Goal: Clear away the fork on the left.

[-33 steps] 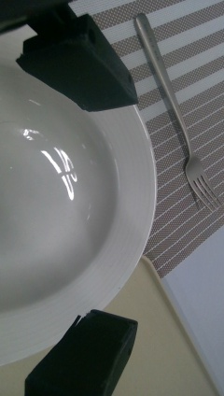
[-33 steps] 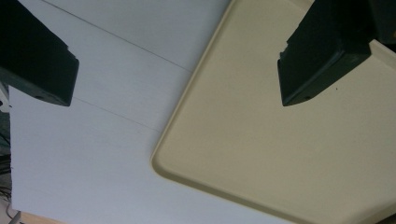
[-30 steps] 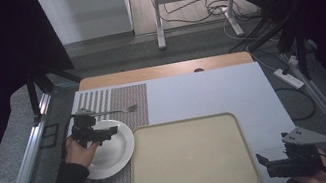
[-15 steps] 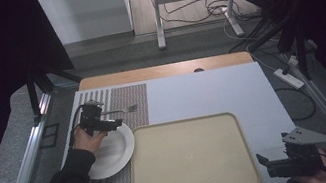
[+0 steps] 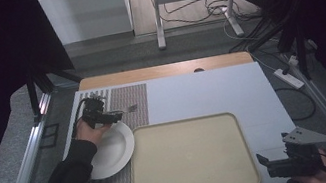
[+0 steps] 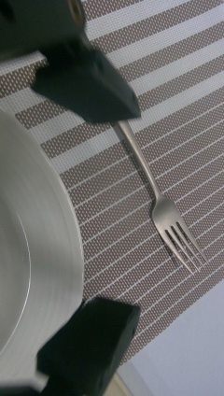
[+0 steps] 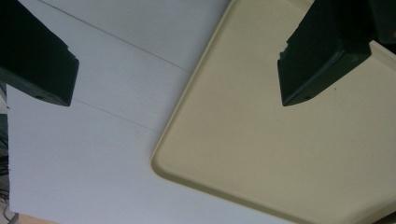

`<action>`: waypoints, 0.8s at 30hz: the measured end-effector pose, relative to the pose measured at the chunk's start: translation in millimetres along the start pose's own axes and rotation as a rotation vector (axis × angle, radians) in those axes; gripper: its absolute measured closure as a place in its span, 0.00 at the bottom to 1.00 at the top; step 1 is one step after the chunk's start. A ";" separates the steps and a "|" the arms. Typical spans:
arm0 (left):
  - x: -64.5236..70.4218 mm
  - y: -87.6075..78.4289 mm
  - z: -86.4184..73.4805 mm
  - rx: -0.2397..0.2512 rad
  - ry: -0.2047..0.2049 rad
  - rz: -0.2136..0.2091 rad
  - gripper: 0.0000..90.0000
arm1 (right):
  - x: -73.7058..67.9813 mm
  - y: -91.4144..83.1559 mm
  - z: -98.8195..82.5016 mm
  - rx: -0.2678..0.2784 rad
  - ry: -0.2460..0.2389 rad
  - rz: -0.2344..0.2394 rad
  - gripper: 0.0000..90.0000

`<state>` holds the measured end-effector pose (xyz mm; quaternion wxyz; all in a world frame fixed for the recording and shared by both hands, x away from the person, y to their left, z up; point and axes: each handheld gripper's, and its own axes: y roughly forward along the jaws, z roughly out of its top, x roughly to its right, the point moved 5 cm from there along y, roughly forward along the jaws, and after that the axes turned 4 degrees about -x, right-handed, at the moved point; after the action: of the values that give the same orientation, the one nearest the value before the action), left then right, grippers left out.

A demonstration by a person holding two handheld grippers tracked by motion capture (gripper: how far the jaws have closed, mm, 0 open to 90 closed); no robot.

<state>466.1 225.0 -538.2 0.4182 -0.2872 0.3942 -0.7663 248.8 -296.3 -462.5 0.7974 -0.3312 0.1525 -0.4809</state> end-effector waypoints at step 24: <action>-51.8 33.5 19.1 -0.131 -0.031 0.116 0.98 | 0.4 -0.2 0.0 0.004 0.006 0.005 0.00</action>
<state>519.8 251.7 -562.2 0.4482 -0.3026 0.4531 -0.7087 248.9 -296.7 -462.4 0.7986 -0.3277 0.1550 -0.4804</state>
